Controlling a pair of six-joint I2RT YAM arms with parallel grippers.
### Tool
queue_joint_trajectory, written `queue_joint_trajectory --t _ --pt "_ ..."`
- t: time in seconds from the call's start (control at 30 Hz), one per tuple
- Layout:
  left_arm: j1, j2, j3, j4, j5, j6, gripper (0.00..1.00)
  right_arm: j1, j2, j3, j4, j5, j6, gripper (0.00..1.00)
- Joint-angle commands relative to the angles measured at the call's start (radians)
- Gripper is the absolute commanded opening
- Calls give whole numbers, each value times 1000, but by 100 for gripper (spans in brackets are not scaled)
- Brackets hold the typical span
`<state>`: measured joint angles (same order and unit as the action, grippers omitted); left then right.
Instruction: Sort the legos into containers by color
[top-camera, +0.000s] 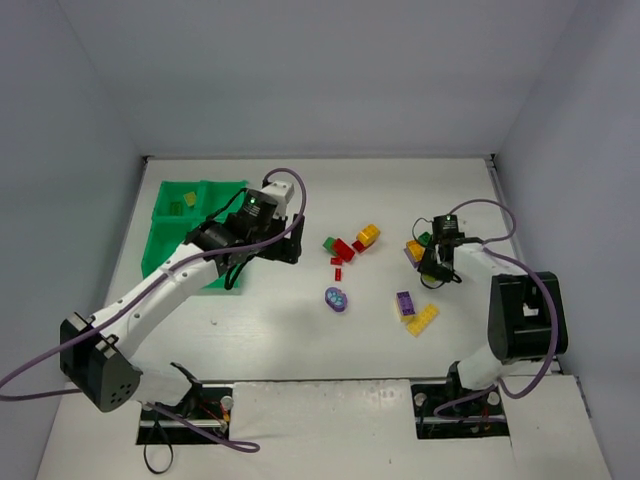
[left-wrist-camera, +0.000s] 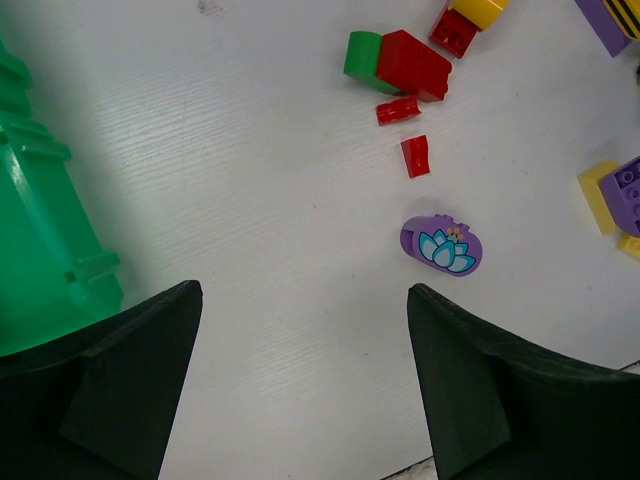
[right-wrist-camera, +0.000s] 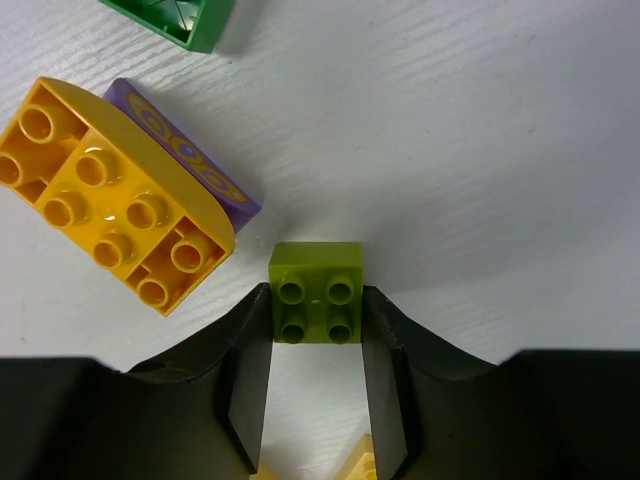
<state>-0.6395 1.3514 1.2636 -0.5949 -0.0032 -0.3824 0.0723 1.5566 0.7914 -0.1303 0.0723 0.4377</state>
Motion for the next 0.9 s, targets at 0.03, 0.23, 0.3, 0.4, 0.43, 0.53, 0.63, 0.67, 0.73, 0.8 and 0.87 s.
queue_joint_trajectory --t 0.03,0.23,0.3,0.4,0.43,0.53,0.63,0.67,0.73,0.8,0.87 --pt "8 -43 17 70 40 16 77 -3 -88 -18 17 18 -22 7" --pt "9 -66 16 124 146 37 77 20 -324 -12 21 -170 -56 0" --pt "11 -80 10 162 195 43 77 21 -428 0 38 -265 -76 0" --pt "20 -97 2 219 270 40 77 24 -556 6 86 -417 -128 0" --pt "26 -100 6 231 285 28 77 24 -581 6 99 -460 -145 0" --pt "34 -87 34 262 347 -15 77 32 -636 6 129 -604 -185 0" --pt "35 -43 111 253 420 -79 77 66 -684 -17 202 -672 -214 0" --pt "35 -14 162 230 448 -99 77 87 -702 -23 216 -683 -221 0" --pt "35 32 251 177 492 -156 77 131 -719 -37 268 -709 -247 0" --pt "37 64 318 127 511 -194 77 170 -736 -53 308 -718 -281 0" --pt "37 95 380 48 529 -237 77 211 -760 -78 342 -695 -342 0"
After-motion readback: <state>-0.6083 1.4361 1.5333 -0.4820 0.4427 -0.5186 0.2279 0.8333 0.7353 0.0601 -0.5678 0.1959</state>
